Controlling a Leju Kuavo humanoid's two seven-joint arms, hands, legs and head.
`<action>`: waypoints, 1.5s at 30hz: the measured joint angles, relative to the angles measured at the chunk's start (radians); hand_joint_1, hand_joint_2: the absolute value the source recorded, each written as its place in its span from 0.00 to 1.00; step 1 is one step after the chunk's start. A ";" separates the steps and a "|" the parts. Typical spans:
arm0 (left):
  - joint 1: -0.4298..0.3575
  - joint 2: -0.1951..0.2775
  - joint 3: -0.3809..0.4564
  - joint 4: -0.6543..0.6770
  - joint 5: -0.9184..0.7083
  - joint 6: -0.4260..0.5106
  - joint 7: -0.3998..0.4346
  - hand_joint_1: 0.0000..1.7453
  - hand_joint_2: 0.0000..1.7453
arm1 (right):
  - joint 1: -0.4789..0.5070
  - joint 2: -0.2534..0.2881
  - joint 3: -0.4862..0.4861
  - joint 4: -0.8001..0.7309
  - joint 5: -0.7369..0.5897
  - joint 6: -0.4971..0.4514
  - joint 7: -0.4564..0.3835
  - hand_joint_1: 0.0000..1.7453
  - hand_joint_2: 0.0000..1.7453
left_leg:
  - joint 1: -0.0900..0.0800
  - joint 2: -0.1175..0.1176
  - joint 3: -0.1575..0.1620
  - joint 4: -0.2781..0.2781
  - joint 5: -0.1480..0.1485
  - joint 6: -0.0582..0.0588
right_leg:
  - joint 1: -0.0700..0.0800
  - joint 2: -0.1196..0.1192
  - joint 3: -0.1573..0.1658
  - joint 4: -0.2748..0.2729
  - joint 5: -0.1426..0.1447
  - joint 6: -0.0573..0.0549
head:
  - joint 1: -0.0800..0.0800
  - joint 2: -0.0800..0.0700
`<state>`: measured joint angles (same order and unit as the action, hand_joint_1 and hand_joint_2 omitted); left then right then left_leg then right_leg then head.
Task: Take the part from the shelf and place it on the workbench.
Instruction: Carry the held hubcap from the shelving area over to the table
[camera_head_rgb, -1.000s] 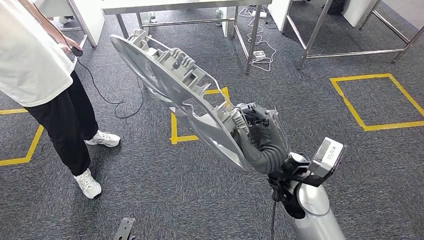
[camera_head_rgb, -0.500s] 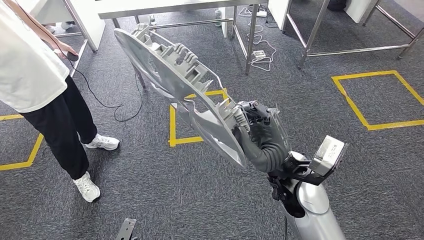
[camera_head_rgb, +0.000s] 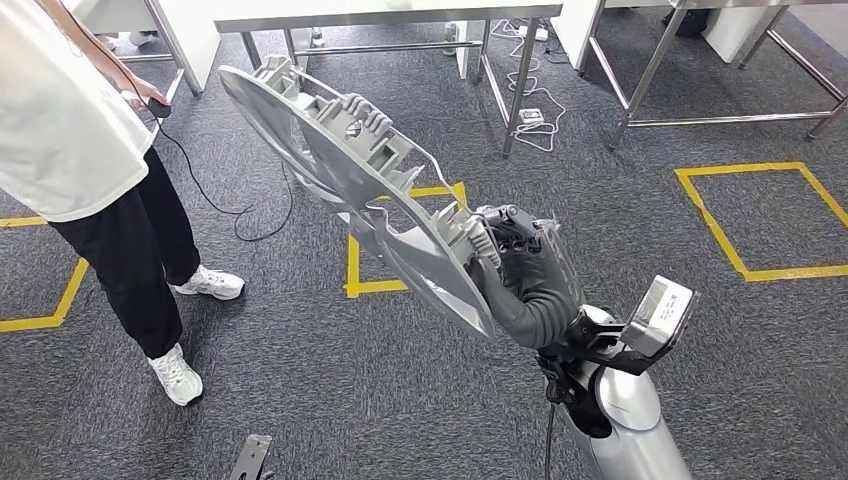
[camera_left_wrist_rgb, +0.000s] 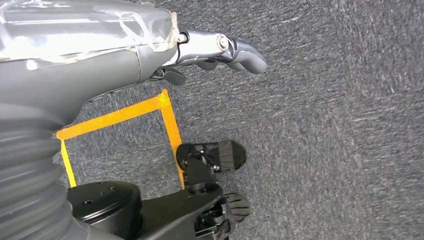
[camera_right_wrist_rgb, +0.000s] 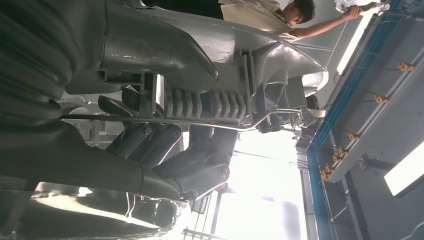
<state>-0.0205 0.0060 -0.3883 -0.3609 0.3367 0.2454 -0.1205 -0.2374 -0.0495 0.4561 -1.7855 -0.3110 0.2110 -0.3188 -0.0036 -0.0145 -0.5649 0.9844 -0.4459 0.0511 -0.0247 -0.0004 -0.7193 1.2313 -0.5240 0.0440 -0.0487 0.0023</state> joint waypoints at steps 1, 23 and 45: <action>0.000 -0.001 0.000 0.000 0.000 0.000 0.000 0.00 1.00 | 0.000 -0.001 0.000 0.000 0.000 0.000 0.001 1.00 1.00 | 0.000 -0.002 0.008 0.001 -0.007 -0.004 | 0.000 0.000 0.024 -0.072 0.042 0.012 | 0.000 0.000; 0.004 0.010 0.000 0.002 0.003 0.006 -0.002 0.00 1.00 | 0.002 0.007 0.001 0.003 -0.001 0.002 0.000 1.00 1.00 | -0.011 0.013 -0.036 -0.020 0.043 0.000 | 0.010 0.007 0.194 -0.234 0.041 -0.030 | -0.003 0.000; -0.002 0.002 0.000 0.003 -0.004 0.008 -0.006 0.00 1.00 | 0.010 -0.003 -0.002 0.005 -0.001 -0.002 -0.003 1.00 1.00 | 0.015 0.013 -0.163 0.285 -0.112 -0.068 | 0.005 0.012 0.137 -0.237 0.080 -0.063 | 0.005 0.000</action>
<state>-0.0221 0.0080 -0.3887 -0.3578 0.3328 0.2533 -0.1266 -0.2271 -0.0528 0.4541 -1.7808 -0.3120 0.2085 -0.3223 0.0118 -0.0019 -0.7278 1.2697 -0.5575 -0.0168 -0.0197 0.0111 -0.5828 0.9941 -0.4444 -0.0186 -0.0436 0.0023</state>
